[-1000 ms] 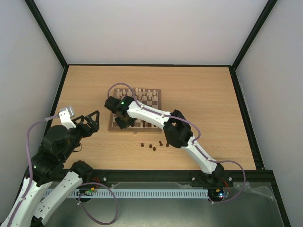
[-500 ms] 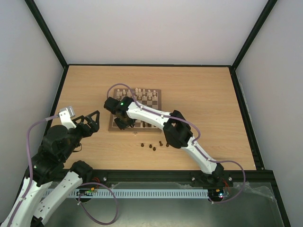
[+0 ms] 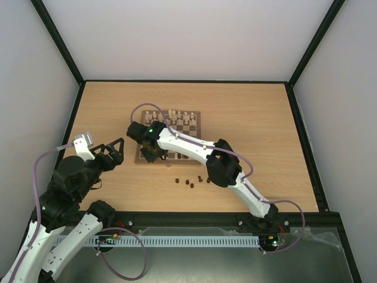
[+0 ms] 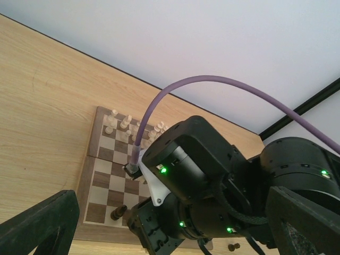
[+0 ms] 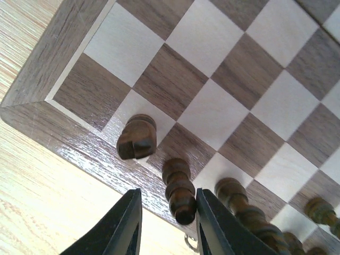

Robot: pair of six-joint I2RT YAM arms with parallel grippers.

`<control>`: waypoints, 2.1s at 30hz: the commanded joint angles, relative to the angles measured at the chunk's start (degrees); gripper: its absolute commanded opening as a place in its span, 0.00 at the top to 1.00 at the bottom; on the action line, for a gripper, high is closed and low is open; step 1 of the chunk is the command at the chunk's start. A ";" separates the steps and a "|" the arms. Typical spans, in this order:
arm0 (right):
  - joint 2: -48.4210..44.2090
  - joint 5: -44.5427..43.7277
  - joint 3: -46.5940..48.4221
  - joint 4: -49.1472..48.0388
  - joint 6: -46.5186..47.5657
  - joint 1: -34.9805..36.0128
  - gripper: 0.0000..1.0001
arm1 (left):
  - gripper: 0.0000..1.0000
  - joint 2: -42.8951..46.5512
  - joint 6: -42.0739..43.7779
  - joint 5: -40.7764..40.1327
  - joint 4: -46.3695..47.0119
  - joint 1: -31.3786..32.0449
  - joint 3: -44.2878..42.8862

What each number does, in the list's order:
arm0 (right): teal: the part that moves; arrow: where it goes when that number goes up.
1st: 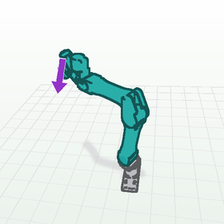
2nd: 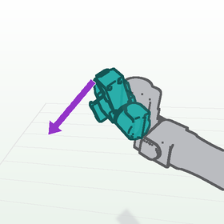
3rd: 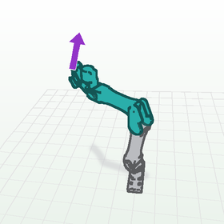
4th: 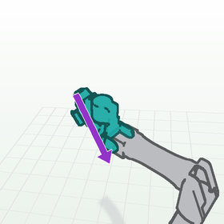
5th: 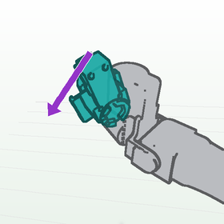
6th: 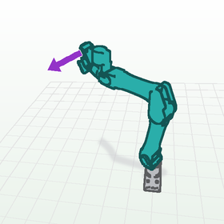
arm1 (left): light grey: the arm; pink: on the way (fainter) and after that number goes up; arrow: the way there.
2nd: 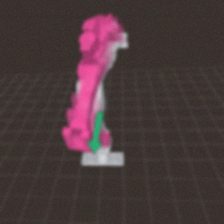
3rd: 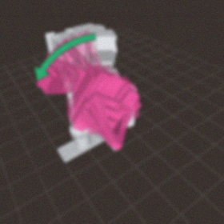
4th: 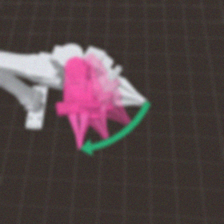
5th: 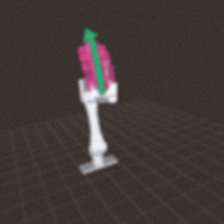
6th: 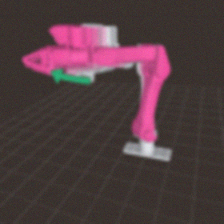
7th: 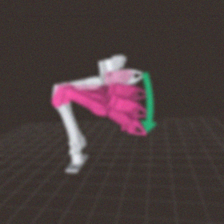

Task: Set up the chess pieces on the board
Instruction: Place the chess piece on the chessboard, then pick up the chess piece at the center of the board.

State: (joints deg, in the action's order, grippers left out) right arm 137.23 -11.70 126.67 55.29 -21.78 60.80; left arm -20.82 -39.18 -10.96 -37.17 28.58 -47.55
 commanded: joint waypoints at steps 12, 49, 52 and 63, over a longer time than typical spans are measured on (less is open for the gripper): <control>-12.04 -2.81 -3.51 3.48 -1.92 1.77 0.68 | 0.01 -0.14 0.18 0.97 1.55 -0.41 0.89; -50.95 -1.84 -68.93 -21.58 -9.30 -21.44 0.58 | 0.01 -15.18 3.65 16.09 12.08 -0.32 6.73; -54.62 -3.79 -68.02 -20.71 -10.10 -21.66 0.54 | 0.01 -20.79 4.98 17.90 12.61 2.32 6.02; -72.14 -3.25 -68.39 -22.02 -10.96 -24.34 0.48 | 0.01 -36.47 7.27 9.04 2.71 26.85 -0.31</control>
State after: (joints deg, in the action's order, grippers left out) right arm 66.94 -14.50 57.69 31.81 -32.16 36.71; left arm -53.43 -31.90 2.44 -29.10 47.03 -45.78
